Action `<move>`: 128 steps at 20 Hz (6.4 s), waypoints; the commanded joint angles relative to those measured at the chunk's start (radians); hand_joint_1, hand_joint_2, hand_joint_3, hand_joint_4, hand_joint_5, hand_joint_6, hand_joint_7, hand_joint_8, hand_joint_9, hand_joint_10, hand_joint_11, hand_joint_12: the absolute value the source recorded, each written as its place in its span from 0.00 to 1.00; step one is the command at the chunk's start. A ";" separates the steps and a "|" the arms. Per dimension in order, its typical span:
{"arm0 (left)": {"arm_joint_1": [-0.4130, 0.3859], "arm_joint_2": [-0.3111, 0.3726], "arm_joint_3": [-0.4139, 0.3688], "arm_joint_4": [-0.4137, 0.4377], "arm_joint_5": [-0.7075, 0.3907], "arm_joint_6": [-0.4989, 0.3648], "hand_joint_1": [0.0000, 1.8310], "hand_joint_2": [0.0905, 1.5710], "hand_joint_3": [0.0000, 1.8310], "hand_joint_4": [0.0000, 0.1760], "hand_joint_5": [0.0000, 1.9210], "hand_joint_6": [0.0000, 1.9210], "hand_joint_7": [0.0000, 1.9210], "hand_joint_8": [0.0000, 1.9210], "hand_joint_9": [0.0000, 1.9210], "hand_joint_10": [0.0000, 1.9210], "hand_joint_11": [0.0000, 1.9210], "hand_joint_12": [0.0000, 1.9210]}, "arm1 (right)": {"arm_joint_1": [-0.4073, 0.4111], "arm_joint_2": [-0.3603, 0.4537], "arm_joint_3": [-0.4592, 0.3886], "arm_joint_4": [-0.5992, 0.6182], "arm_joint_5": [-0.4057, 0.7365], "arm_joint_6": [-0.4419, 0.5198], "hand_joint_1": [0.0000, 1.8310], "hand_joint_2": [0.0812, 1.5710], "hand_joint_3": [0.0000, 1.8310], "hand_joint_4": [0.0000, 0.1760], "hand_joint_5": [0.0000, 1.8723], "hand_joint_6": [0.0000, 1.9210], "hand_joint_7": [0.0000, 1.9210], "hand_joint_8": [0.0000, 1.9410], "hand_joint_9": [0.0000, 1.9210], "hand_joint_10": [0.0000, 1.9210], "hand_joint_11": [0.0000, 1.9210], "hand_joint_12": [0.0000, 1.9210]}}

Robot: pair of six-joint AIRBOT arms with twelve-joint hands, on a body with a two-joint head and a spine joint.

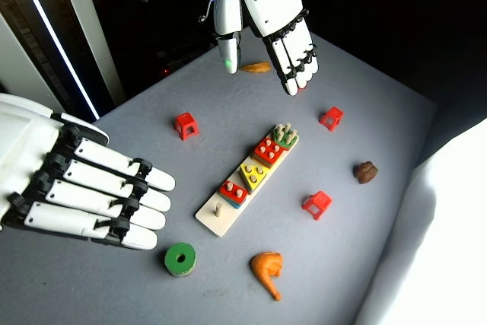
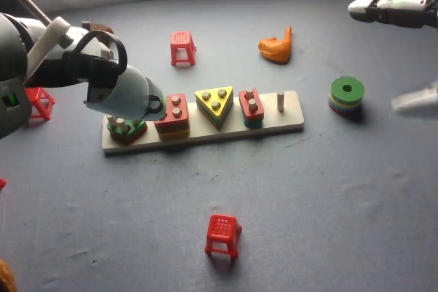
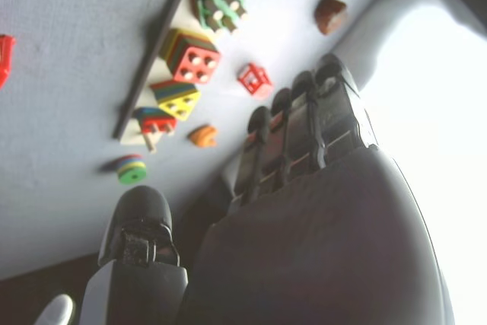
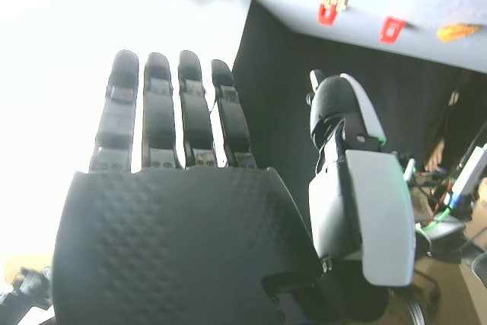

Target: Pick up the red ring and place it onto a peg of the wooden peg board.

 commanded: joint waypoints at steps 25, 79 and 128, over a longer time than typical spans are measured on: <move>-0.009 0.000 -0.002 0.078 -0.012 0.002 0.00 0.80 0.00 0.00 0.02 0.00 0.00 0.00 0.00 0.00 0.00 0.00 | -0.095 -0.465 0.543 0.098 0.093 -0.008 0.44 0.55 0.00 0.00 0.27 0.00 0.23 0.00 0.08 0.01 0.00 0.00; 0.006 -0.010 0.009 0.114 -0.012 0.001 0.00 0.81 0.00 0.00 0.03 0.00 0.02 0.00 0.01 0.00 0.01 0.02 | 0.047 -0.512 0.535 0.169 0.026 -0.002 0.57 0.57 0.00 0.00 0.26 0.00 0.26 0.00 0.21 0.03 0.00 0.30; 0.006 -0.015 0.012 0.122 -0.012 -0.002 0.00 0.83 0.00 0.00 0.04 0.00 0.02 0.00 0.00 0.00 0.00 0.01 | 0.007 -0.530 0.533 0.196 -0.017 0.003 0.76 0.65 0.00 0.00 0.55 0.47 0.63 0.31 0.50 0.54 0.02 0.63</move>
